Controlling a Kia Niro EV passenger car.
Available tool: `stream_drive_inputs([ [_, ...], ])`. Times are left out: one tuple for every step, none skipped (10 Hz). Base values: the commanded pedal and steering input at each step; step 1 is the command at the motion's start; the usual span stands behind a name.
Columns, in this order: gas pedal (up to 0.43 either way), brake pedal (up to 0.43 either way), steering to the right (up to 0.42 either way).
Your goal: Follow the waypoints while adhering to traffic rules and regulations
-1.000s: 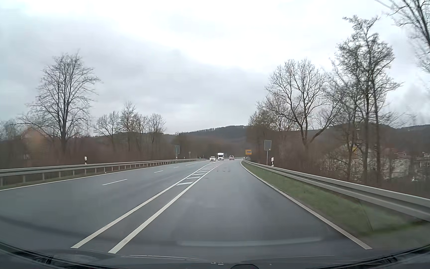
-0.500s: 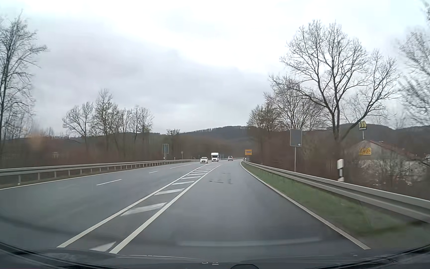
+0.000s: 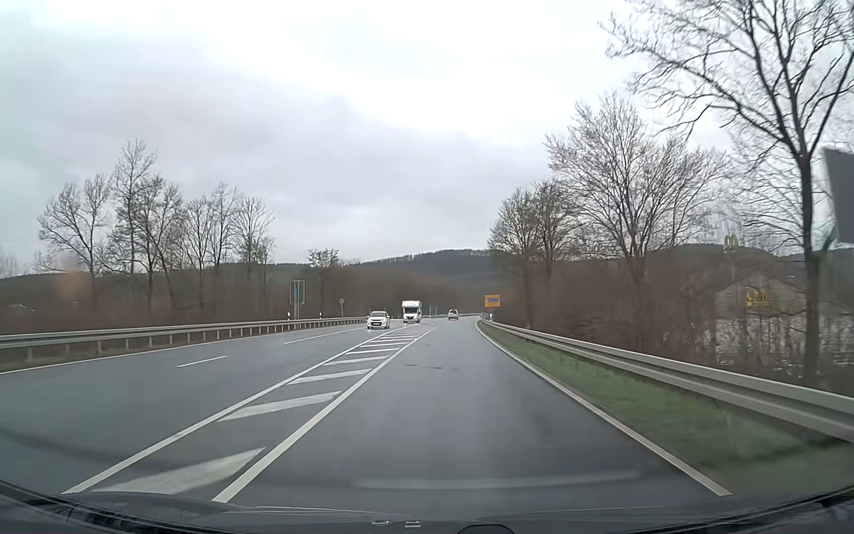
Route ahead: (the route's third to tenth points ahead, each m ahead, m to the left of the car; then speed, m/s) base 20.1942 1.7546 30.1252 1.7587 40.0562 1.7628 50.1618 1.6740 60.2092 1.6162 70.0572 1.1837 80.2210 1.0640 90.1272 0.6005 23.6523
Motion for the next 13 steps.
stream_drive_inputs([
  [0.220, 0.000, 0.005],
  [0.220, 0.000, 0.005],
  [0.220, 0.000, 0.005],
  [0.220, 0.000, 0.005],
  [0.220, 0.000, 0.005],
  [0.220, 0.000, 0.005],
  [0.220, 0.000, 0.005],
  [0.220, 0.000, 0.004],
  [0.240, 0.000, 0.004],
  [0.260, 0.000, 0.005],
  [0.260, 0.000, 0.004],
  [0.260, 0.000, 0.004],
  [0.260, 0.000, 0.004],
])
